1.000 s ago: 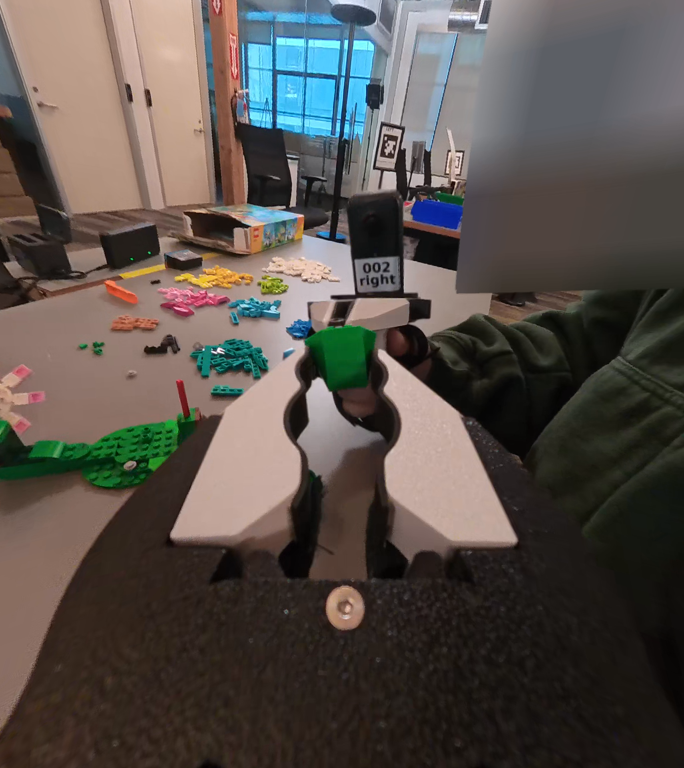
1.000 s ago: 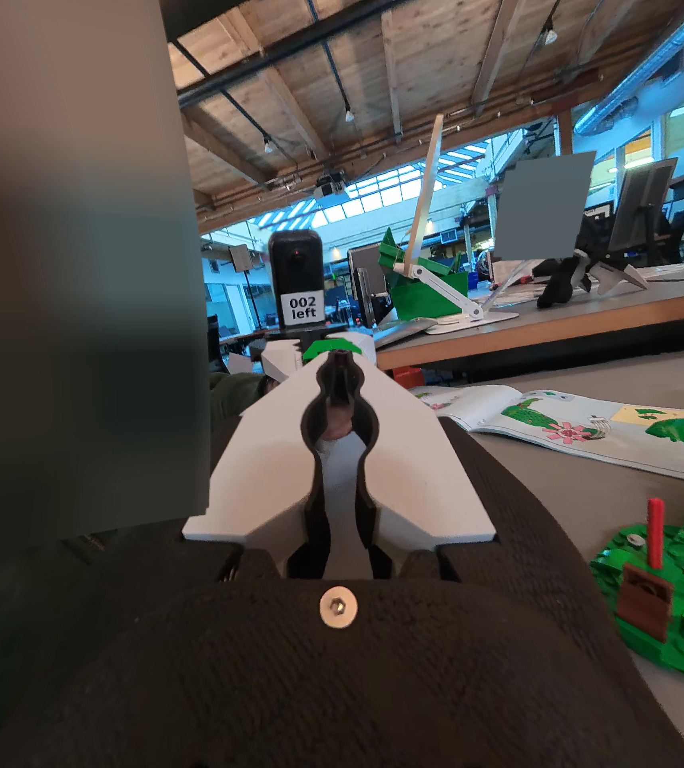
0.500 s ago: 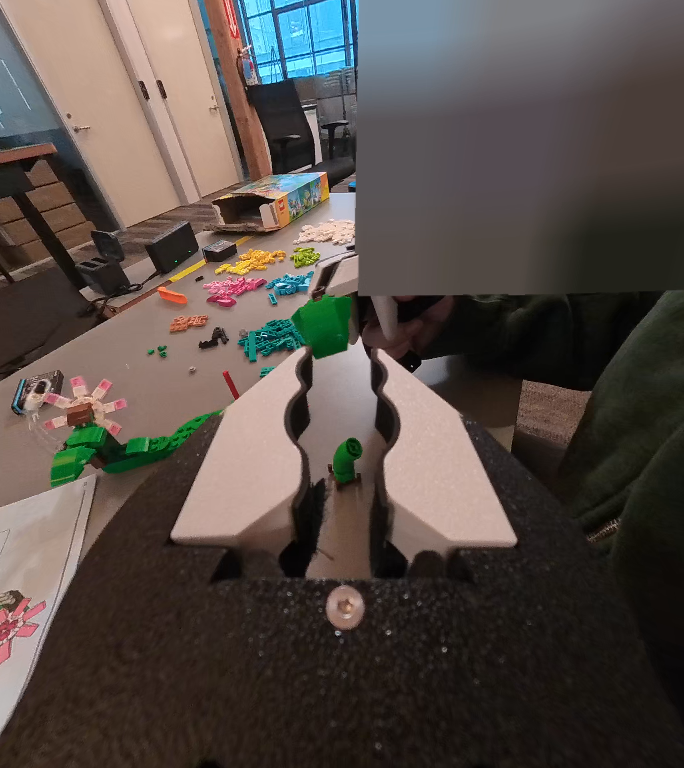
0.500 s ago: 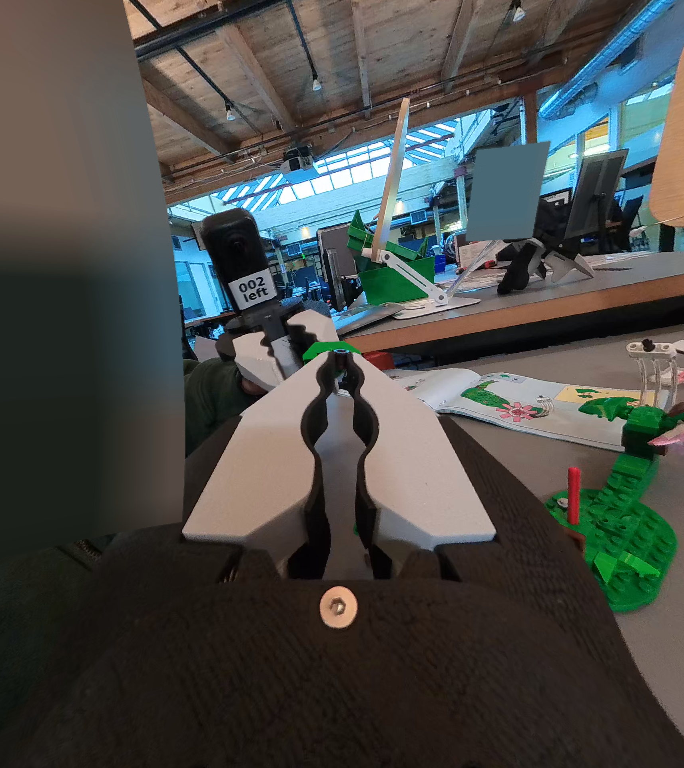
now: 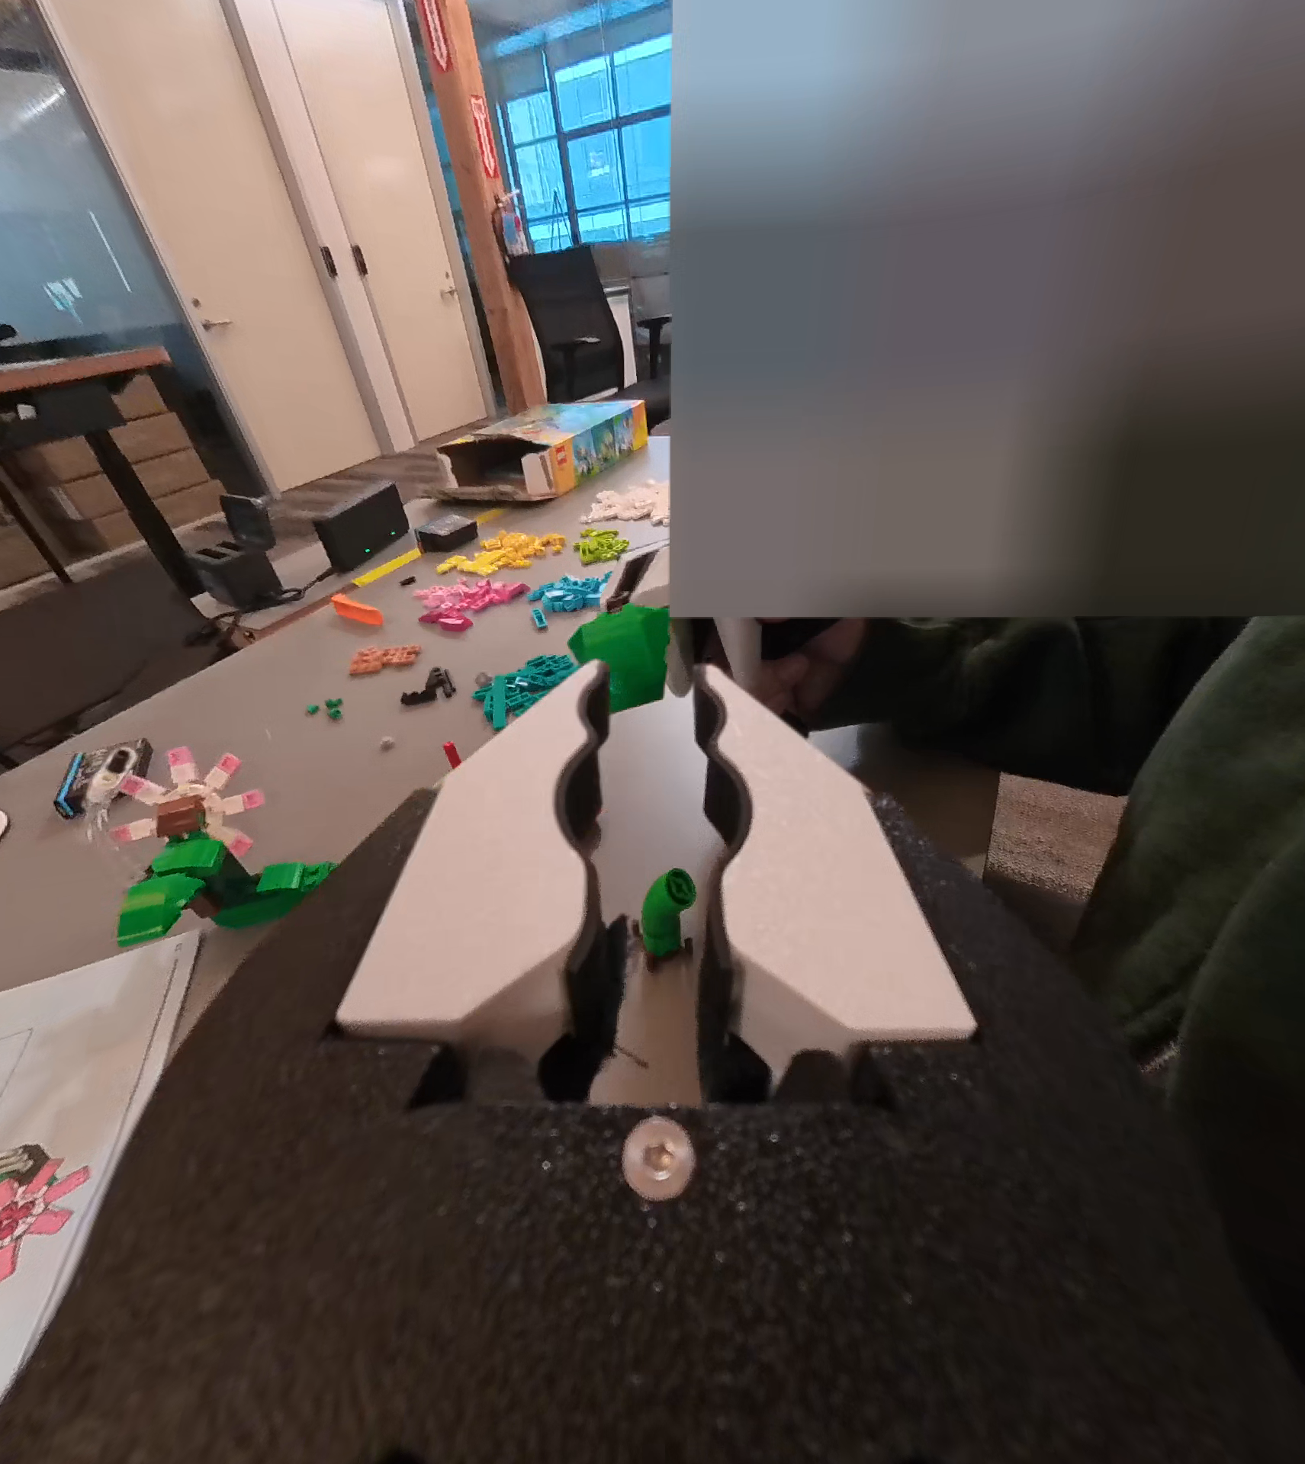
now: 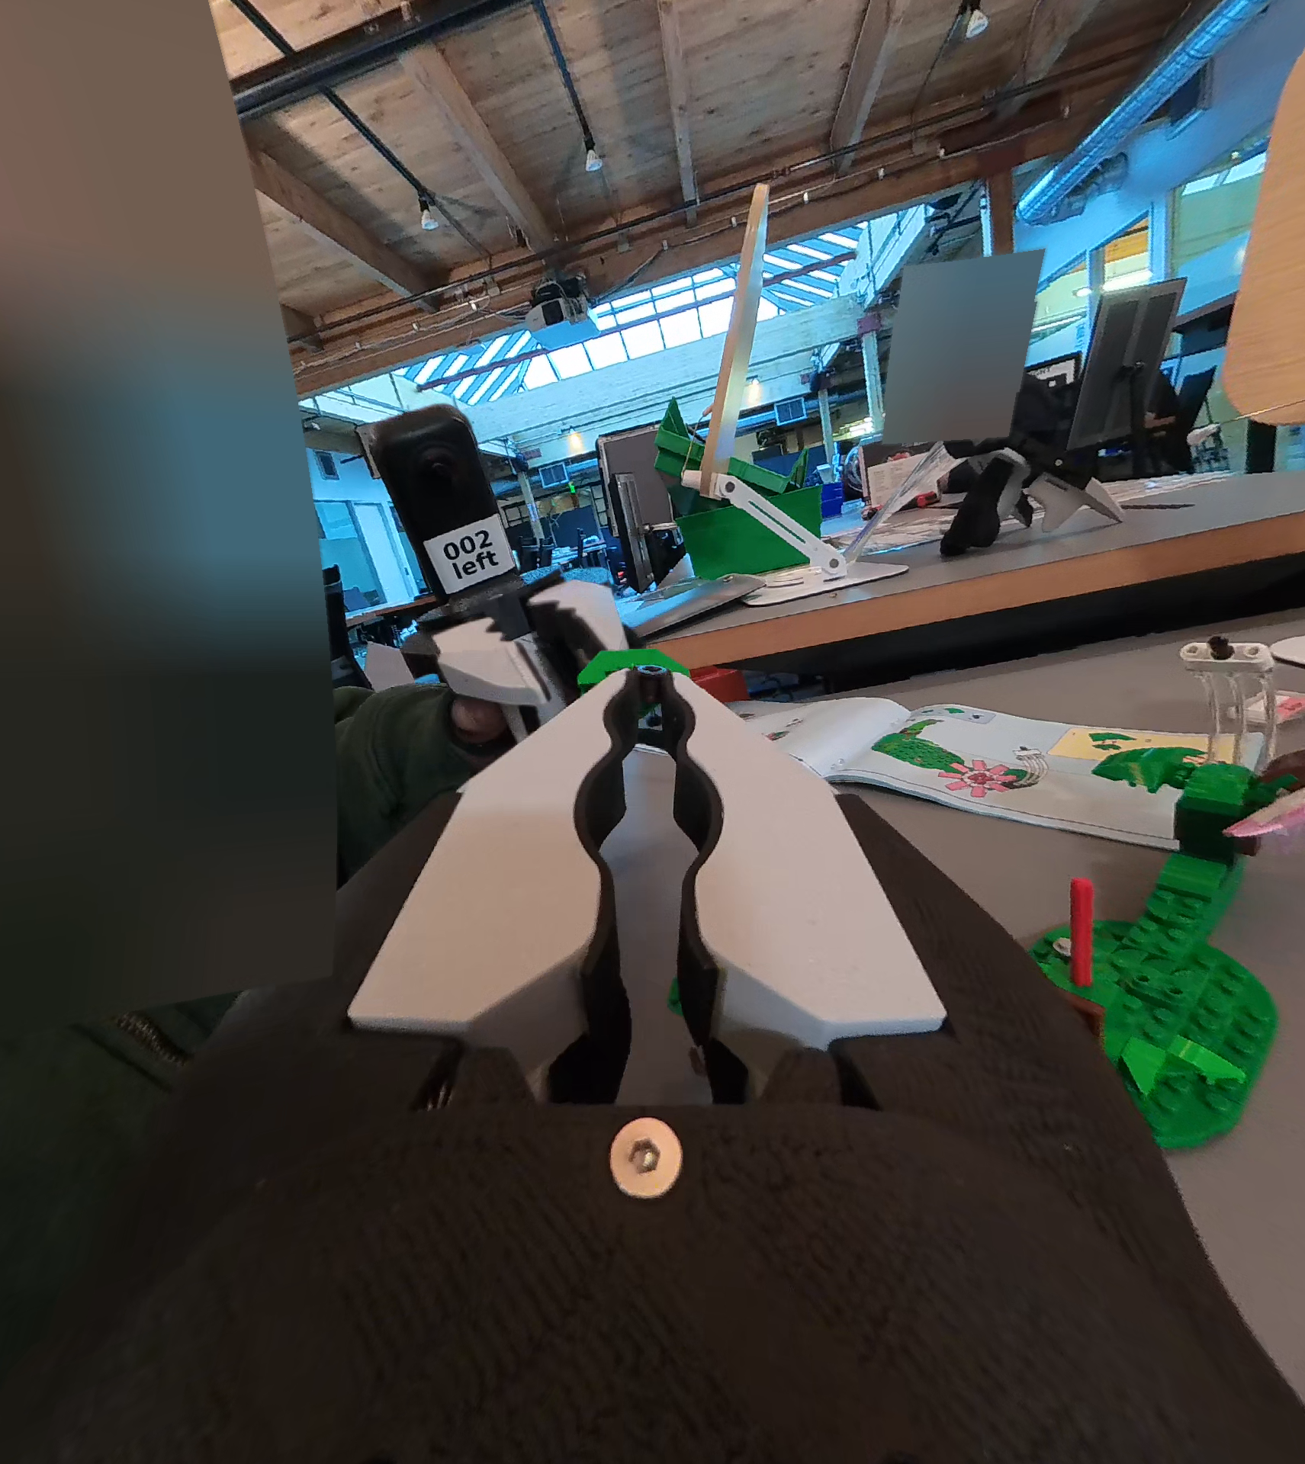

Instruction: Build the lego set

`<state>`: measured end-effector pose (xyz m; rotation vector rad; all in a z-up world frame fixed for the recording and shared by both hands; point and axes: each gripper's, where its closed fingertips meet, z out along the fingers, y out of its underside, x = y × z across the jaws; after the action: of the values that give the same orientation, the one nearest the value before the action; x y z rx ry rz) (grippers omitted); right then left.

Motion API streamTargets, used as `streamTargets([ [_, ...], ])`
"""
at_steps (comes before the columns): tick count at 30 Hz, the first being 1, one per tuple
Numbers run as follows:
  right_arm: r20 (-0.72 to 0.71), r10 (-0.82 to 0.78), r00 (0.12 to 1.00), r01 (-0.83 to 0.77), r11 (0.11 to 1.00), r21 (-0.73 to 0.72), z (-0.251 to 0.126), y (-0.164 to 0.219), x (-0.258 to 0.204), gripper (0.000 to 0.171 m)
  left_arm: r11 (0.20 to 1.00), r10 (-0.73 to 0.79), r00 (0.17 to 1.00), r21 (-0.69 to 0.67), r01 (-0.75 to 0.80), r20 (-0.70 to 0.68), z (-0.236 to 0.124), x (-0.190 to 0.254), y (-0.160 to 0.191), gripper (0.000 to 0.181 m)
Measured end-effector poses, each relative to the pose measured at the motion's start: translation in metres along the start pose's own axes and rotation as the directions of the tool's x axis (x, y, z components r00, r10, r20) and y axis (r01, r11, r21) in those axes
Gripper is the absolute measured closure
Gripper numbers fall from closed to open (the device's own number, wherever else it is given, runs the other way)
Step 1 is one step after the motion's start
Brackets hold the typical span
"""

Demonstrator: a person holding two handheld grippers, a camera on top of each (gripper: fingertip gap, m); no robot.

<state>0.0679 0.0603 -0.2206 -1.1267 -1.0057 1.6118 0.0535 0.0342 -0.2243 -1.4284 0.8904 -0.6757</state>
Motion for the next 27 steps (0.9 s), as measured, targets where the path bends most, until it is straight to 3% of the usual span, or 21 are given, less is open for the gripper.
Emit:
streamTargets([
  [5, 0.015, 0.006, 1.0, -0.006, 1.0, -0.007, 0.003, 0.003, -0.004, 0.168, 0.998, 0.047, 0.999, -0.039, -0.047, -0.008, 0.004, 0.006, 0.006, 0.179],
  [19, 0.023, 0.029, 0.999, -0.029, 1.0, 0.003, 0.005, 0.005, -0.005, 0.168, 0.998, 0.016, 1.0, -0.06, -0.017, -0.015, 0.007, 0.006, 0.011, 0.181],
  [21, 0.025, 0.025, 0.999, -0.025, 1.0, 0.001, 0.005, 0.005, -0.005, 0.168, 0.998, 0.018, 0.999, -0.054, -0.016, 0.037, 0.006, -0.001, 0.01, 0.168],
  [24, 0.034, 0.019, 0.999, -0.019, 1.0, -0.011, 0.007, 0.007, -0.007, 0.168, 0.999, -0.02, 0.997, -0.045, 0.023, 0.079, 0.007, -0.008, 0.009, 0.133],
  [27, 0.044, 0.004, 0.999, -0.002, 1.0, -0.028, 0.008, 0.01, -0.01, 0.168, 0.991, -0.1, 0.995, -0.088, 0.101, 0.009, 0.013, 0.001, 0.016, 0.129],
])
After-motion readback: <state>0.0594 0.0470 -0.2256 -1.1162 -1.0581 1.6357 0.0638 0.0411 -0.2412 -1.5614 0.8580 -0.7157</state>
